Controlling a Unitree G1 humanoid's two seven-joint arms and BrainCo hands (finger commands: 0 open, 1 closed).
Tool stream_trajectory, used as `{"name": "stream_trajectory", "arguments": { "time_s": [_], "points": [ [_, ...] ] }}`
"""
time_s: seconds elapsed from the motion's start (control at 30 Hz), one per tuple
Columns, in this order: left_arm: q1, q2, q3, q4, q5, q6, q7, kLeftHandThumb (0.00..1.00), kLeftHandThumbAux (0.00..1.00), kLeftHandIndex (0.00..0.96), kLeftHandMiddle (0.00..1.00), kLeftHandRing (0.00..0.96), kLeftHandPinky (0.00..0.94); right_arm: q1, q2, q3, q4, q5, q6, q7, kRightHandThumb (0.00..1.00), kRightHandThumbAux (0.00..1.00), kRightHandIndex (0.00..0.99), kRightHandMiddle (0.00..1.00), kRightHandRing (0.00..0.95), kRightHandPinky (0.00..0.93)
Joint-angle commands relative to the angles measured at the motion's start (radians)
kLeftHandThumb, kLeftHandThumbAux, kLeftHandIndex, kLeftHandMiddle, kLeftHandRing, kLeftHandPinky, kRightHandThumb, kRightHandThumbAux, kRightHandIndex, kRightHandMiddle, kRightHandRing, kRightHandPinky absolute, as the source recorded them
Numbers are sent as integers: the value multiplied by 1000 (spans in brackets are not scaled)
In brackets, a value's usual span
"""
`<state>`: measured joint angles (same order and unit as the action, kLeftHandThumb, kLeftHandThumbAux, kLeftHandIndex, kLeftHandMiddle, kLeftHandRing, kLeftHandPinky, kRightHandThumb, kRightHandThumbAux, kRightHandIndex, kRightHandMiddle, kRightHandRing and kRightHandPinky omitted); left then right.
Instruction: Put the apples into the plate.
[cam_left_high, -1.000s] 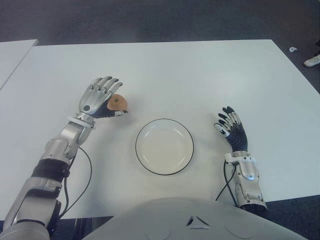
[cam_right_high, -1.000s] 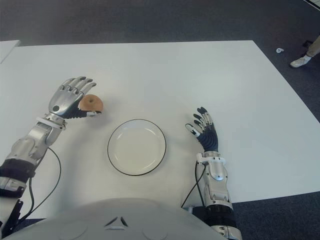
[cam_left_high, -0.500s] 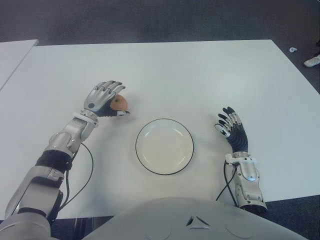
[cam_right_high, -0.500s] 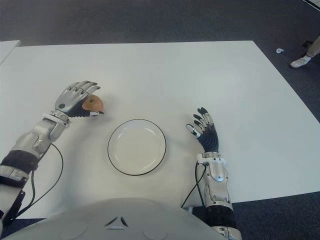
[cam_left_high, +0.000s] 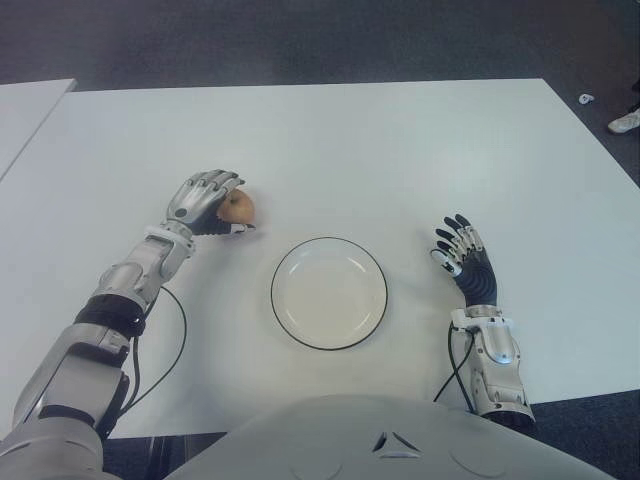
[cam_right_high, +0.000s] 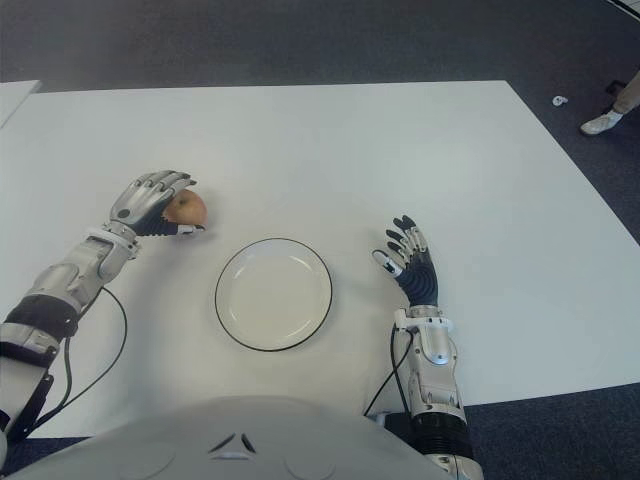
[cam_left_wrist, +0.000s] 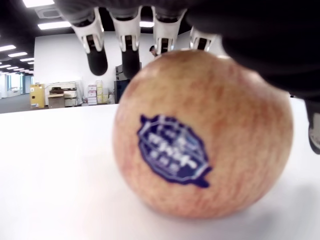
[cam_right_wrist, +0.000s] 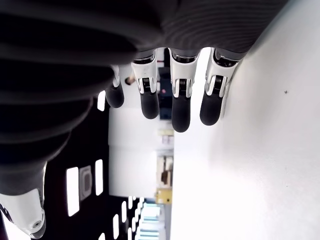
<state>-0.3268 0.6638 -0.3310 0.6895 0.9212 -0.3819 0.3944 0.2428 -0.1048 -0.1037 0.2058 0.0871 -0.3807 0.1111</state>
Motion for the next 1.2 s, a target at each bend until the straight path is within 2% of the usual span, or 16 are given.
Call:
{"name": "stream_trajectory", "arguments": {
  "time_s": [0.03, 0.27, 0.4, 0.43, 0.47, 0.57, 0.63, 0.7, 0.77, 0.93, 0.97, 1.03, 1.2],
  "points": [
    [-25, -6, -30, 48, -7, -5, 9, 334, 370, 159, 144, 129, 147, 85, 20, 5, 93, 8, 75, 10, 254, 620, 48, 146, 183, 198],
    [-53, -23, -63, 107, -11, -18, 35, 348, 370, 178, 171, 155, 167, 84, 24, -1, 91, 17, 80, 13, 262, 624, 47, 147, 188, 220],
    [-69, -30, -84, 147, -10, -29, 59, 394, 378, 293, 325, 307, 325, 84, 25, -4, 93, 24, 75, 17, 265, 625, 45, 147, 191, 220],
    [-73, -31, -89, 157, -9, -31, 66, 418, 387, 351, 453, 426, 437, 84, 25, -4, 93, 25, 74, 17, 263, 624, 44, 145, 190, 217],
    [-78, -33, -97, 175, -6, -34, 78, 426, 390, 371, 499, 469, 477, 85, 24, -4, 91, 22, 74, 15, 262, 624, 44, 145, 189, 216],
    [-93, -39, -119, 212, -1, -37, 102, 557, 434, 480, 597, 566, 578, 87, 22, -5, 86, 18, 78, 12, 262, 629, 42, 146, 192, 222],
    [-99, -42, -134, 226, 4, -34, 115, 589, 447, 511, 618, 588, 602, 88, 21, -6, 83, 19, 82, 12, 263, 632, 42, 147, 193, 223],
    [-101, -47, -150, 233, 15, -20, 136, 660, 563, 477, 654, 634, 650, 90, 20, -7, 78, 20, 86, 12, 267, 642, 41, 148, 193, 219],
    [-101, -50, -162, 235, 19, -8, 154, 707, 636, 458, 688, 678, 691, 90, 20, -9, 76, 22, 88, 12, 269, 649, 42, 150, 193, 217],
    [-104, -58, -183, 242, 19, 21, 174, 739, 680, 448, 733, 729, 730, 85, 23, -16, 77, 36, 84, 16, 270, 648, 46, 152, 193, 218],
    [-104, -60, -188, 245, 18, 29, 174, 781, 673, 437, 656, 733, 726, 83, 24, -18, 77, 40, 84, 17, 271, 646, 49, 153, 193, 220],
    [-104, -62, -195, 248, 16, 37, 175, 818, 668, 426, 587, 737, 718, 82, 25, -20, 76, 44, 85, 18, 273, 645, 52, 155, 194, 224],
    [-103, -64, -194, 257, -5, 22, 178, 850, 664, 417, 526, 746, 716, 82, 28, -24, 67, 51, 91, 17, 269, 637, 60, 163, 197, 231]
  ]
}}
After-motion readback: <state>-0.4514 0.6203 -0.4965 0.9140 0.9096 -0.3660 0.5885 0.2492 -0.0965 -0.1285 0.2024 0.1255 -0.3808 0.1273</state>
